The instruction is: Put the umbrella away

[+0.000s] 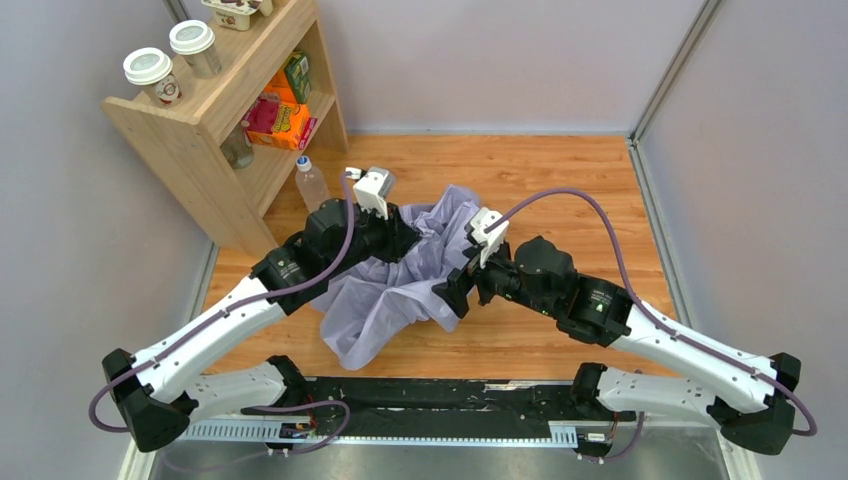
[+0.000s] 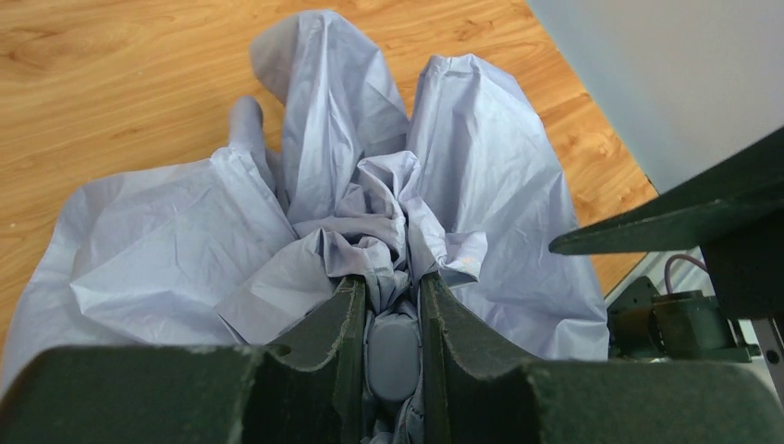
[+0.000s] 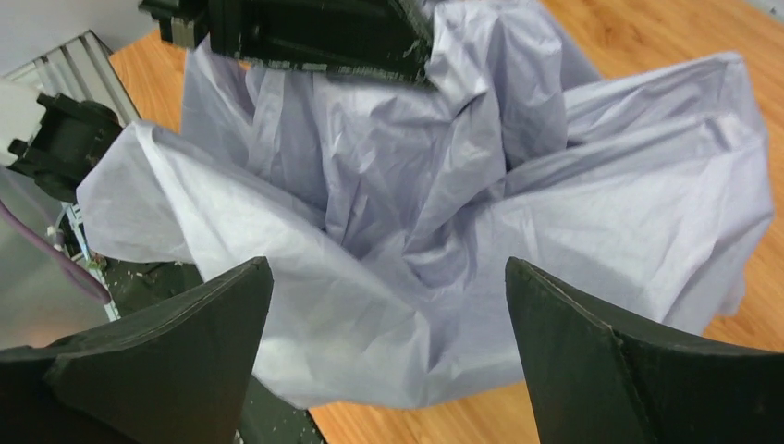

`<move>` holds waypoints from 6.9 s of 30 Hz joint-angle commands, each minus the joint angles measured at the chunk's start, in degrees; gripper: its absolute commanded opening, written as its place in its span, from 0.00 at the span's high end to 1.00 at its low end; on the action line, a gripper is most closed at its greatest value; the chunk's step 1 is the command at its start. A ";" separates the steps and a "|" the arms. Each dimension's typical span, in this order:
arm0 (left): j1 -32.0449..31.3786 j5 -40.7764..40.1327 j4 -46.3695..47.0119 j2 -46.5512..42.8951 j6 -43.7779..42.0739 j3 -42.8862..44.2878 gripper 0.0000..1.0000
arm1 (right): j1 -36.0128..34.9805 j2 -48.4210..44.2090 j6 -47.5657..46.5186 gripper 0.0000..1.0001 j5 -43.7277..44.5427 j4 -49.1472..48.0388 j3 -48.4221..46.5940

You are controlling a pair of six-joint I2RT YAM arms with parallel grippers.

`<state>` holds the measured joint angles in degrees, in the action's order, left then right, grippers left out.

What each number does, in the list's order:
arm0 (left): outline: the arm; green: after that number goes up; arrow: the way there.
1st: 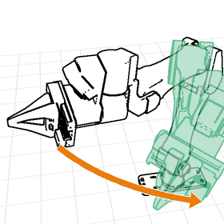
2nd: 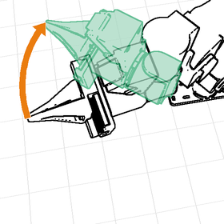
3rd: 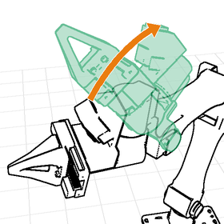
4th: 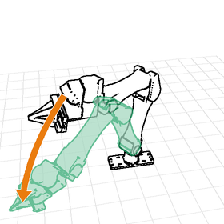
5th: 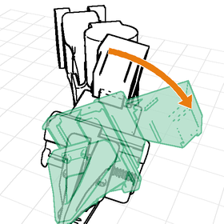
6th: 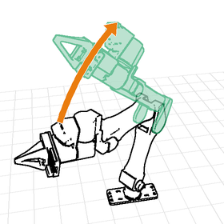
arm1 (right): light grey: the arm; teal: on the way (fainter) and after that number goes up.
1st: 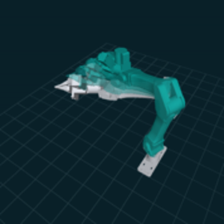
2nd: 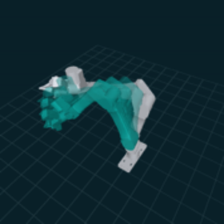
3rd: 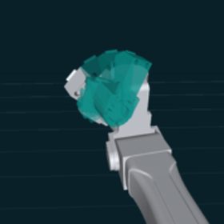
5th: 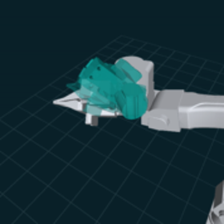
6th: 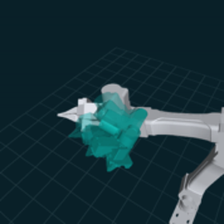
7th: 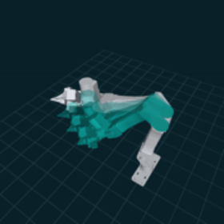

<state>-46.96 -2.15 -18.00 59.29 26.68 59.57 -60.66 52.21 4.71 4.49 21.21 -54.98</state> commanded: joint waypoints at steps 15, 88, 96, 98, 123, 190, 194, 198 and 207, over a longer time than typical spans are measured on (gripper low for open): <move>3.72 0.48 -4.50 -0.93 10.48 3.01 1.00 | -2.79 -10.99 11.72 0.00 -3.25 -4.32 10.77; 4.16 33.17 8.16 2.85 10.17 3.09 1.00 | 11.80 5.99 1.00 0.00 -15.30 -23.32 10.15; 4.07 43.10 13.49 4.17 13.03 3.54 1.00 | 13.29 8.79 1.79 0.00 -19.96 -28.49 10.16; 3.55 43.55 17.10 4.78 15.50 2.40 1.00 | 13.29 9.84 2.76 0.00 -19.26 -31.74 10.16; -0.24 46.63 45.07 10.23 32.65 -3.58 1.00 | 14.70 10.02 8.64 0.05 -22.15 -51.36 14.03; -0.33 8.22 -25.42 8.13 -16.66 9.86 0.58 | 20.67 -11.78 10.14 1.00 -32.97 18.25 -11.20; -0.33 0.45 -25.77 6.28 -15.43 11.00 0.26 | 20.59 -10.46 8.74 1.00 -25.53 20.44 -14.61; -0.15 -21.12 -31.92 5.23 -8.58 14.69 0.25 | 20.67 -5.73 5.58 1.00 -7.28 23.61 -20.76; -0.06 -21.15 -22.62 -9.61 -6.99 8.29 0.24 | 21.90 20.45 -34.41 1.00 46.81 6.80 -37.66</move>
<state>-46.89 -21.71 -44.91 56.10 17.78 70.17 -40.18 63.20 -1.15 21.02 48.07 -90.26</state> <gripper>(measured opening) 0.757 0.420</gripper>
